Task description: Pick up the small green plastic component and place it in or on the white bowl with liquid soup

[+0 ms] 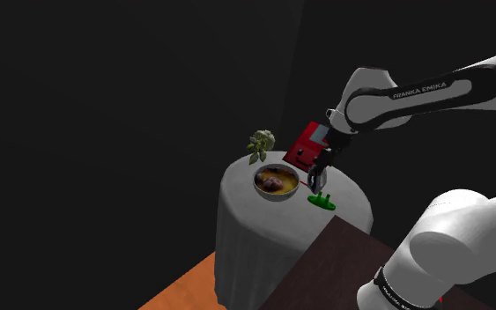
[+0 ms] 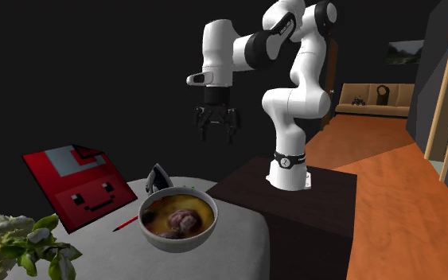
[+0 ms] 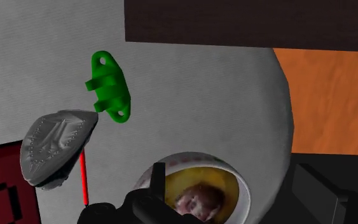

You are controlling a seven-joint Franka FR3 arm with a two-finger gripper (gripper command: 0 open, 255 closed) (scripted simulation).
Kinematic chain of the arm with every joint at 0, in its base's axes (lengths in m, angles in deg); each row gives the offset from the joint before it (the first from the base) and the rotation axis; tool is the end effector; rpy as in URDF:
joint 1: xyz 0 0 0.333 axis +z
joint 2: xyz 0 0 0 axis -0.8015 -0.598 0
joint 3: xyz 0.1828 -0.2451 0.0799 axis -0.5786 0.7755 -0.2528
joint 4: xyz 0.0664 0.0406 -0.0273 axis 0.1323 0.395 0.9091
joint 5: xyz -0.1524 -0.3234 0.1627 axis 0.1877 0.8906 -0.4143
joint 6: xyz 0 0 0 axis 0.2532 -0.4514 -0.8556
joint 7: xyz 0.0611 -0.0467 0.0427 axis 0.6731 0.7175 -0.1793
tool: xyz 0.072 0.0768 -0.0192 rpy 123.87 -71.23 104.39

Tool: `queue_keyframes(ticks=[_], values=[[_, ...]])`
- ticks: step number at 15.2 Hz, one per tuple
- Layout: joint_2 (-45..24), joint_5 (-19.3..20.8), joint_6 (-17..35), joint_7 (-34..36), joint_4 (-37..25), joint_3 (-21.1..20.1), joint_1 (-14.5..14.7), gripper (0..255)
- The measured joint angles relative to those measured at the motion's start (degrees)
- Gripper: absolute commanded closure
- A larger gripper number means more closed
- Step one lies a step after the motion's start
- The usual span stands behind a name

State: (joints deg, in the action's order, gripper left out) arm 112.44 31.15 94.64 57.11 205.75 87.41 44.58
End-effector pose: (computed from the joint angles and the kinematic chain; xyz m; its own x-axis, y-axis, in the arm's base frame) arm 0.3111 -0.1476 0.3938 0.9952 0.0133 0.0973 0.0160 -0.9995 -0.0273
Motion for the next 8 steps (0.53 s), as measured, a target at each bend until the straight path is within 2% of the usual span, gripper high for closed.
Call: queue_keyframes(ticks=[5, 8], values=[[-9.2, 1.8, 9.4, -6.2, 0.9, 5.9, -1.1, 0], [-16.4, 1.1, 15.4, -10.7, 0.1, 9.9, -0.5, 0]])
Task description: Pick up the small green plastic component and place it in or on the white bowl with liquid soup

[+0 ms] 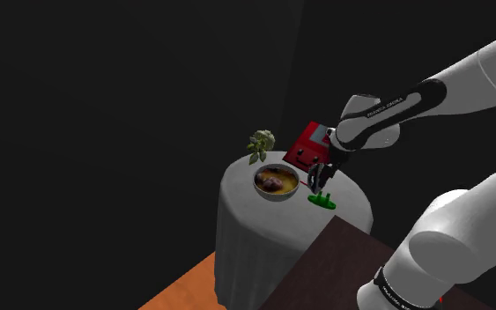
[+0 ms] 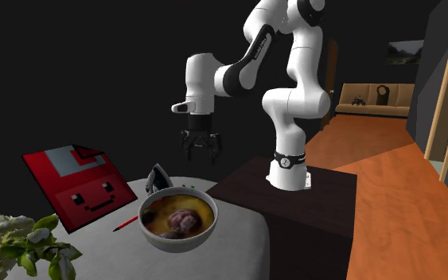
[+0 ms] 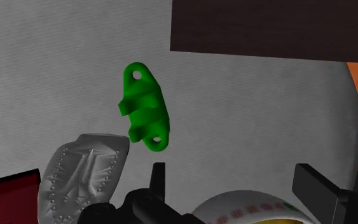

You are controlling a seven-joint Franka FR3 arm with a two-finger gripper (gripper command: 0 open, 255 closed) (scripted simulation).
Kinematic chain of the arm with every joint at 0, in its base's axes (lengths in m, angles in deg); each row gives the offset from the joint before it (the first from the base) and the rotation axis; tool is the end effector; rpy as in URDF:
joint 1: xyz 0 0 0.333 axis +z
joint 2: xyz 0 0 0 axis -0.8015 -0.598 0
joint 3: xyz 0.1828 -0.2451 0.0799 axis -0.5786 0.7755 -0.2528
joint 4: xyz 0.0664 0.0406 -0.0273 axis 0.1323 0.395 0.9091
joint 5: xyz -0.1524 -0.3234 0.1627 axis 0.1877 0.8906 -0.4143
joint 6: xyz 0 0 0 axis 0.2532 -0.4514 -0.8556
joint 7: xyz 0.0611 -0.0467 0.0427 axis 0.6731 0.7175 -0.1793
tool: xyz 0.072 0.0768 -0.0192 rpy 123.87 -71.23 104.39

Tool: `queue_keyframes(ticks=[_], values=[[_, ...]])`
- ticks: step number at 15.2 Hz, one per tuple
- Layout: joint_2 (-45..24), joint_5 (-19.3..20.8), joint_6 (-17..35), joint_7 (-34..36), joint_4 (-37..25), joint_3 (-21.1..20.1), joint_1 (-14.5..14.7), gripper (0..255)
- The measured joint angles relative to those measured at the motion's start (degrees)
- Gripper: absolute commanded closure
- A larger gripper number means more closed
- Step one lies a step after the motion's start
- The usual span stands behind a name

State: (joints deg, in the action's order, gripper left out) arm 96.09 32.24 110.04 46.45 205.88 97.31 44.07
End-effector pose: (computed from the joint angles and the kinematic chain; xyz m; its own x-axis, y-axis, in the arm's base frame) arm 0.3112 -0.2123 0.3111 0.9966 0.0348 0.0747 0.0366 -0.9991 -0.0223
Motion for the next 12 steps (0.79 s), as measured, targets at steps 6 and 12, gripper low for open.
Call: queue_keyframes(ticks=[6, 12], values=[[-15.4, -9.5, 10.4, -13.5, -3.1, 7.7, 3.8, 0], [-27.1, -26.8, 16.2, -28.5, -6.0, 6.7, 4.4, 0]])
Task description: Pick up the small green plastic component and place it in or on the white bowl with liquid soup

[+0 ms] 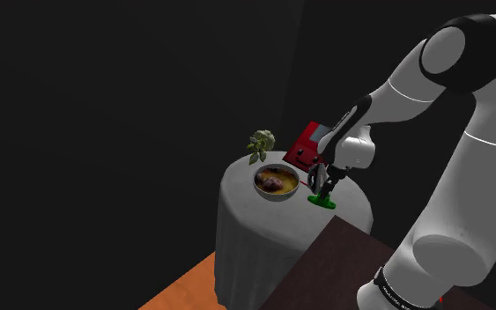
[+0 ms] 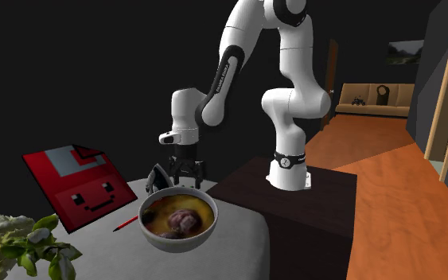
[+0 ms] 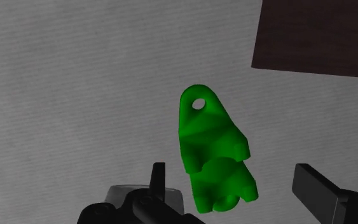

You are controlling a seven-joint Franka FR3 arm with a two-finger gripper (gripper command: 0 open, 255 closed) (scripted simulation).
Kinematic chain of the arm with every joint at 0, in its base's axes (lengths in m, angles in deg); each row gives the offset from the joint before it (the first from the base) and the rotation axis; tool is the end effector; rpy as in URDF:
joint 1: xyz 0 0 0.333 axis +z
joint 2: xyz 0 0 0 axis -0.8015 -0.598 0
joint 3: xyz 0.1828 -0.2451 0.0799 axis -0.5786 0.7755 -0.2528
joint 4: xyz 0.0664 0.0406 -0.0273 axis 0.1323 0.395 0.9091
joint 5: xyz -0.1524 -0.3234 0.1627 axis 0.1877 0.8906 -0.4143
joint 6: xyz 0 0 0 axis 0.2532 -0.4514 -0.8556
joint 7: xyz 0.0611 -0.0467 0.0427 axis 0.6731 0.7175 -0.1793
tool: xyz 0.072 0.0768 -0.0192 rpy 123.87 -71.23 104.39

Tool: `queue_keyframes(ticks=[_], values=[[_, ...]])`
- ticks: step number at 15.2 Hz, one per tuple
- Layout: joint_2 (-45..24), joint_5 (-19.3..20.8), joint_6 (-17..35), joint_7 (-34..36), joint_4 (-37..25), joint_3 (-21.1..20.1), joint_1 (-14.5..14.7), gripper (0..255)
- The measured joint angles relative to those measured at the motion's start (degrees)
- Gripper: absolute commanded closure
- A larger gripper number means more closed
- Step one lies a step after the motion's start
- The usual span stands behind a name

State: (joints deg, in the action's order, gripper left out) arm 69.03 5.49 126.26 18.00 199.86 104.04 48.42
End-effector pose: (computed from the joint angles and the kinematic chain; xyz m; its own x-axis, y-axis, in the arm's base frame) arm 0.3115 -0.2766 0.2076 0.9970 0.0596 0.0491 0.0604 -0.9981 -0.0145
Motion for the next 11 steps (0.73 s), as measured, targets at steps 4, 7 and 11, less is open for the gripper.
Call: queue_keyframes(ticks=[4, 7, 11], values=[[-4.3, -8.3, 2.5, -6.2, -0.8, -3.9, -2.2, 0], [-5.0, -9.5, 2.9, -7.1, -0.9, -4.7, -2.7, 0], [-5.1, -9.7, 3.0, -7.2, -0.9, -4.8, -2.8, 255]])
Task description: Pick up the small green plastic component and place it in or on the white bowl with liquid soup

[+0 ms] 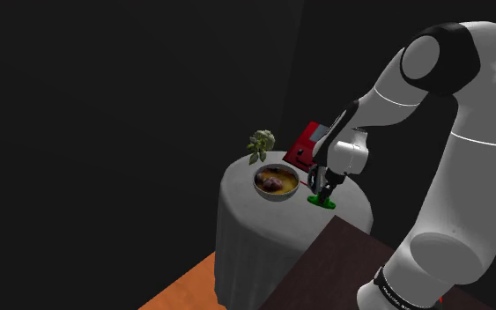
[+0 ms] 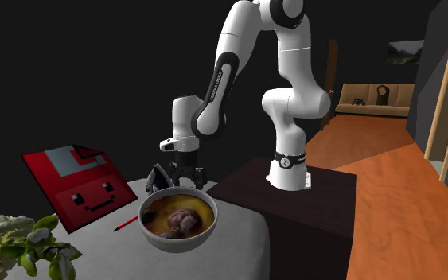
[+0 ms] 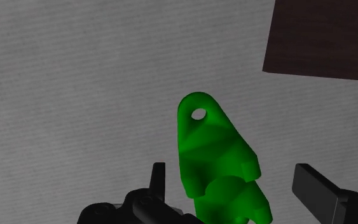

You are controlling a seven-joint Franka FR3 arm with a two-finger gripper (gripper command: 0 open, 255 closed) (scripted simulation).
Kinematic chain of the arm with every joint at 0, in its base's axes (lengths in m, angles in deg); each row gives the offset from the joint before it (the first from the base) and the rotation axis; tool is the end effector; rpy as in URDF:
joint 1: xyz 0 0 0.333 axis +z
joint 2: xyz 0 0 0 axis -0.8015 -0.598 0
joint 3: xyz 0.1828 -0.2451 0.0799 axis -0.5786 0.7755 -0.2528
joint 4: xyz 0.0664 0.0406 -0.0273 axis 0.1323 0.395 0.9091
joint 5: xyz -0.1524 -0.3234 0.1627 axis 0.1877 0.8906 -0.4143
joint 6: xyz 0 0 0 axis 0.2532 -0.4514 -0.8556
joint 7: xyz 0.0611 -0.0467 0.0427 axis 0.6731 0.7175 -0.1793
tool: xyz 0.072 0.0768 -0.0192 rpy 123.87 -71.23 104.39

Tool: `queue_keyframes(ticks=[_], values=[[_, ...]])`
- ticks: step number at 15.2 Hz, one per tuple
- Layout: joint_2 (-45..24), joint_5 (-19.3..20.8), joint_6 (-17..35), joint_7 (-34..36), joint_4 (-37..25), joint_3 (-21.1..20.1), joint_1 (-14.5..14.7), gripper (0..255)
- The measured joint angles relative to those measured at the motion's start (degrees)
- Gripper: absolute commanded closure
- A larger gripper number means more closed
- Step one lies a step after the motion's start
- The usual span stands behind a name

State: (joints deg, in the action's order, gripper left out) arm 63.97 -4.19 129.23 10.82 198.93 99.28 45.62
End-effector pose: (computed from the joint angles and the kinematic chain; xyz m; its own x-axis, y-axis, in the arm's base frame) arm 0.3106 -0.2763 0.1835 0.9971 0.0581 0.0496 0.0589 -0.9982 -0.0139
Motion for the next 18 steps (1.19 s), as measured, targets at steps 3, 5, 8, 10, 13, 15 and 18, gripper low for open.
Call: queue_keyframes(ticks=[3, 5, 8, 10, 13, 15, 18], values=[[0.1, 0.0, 0.1, 0.0, -0.1, 0.1, 0.0, 255], [0.2, 0.0, 0.1, 0.0, -0.2, 0.1, 0.0, 255], [0.1, -0.1, 0.0, -0.2, -0.3, 0.1, -0.2, 255], [0.2, 0.0, 0.1, -0.1, -0.3, 0.1, -0.1, 255], [2.2, 4.0, -1.2, 3.0, 0.4, 2.4, 1.6, 255], [4.4, 8.0, -2.5, 6.1, 0.9, 4.5, 2.9, 255], [7.8, 14.4, -4.4, 10.9, 1.5, 6.9, 4.1, 255]])
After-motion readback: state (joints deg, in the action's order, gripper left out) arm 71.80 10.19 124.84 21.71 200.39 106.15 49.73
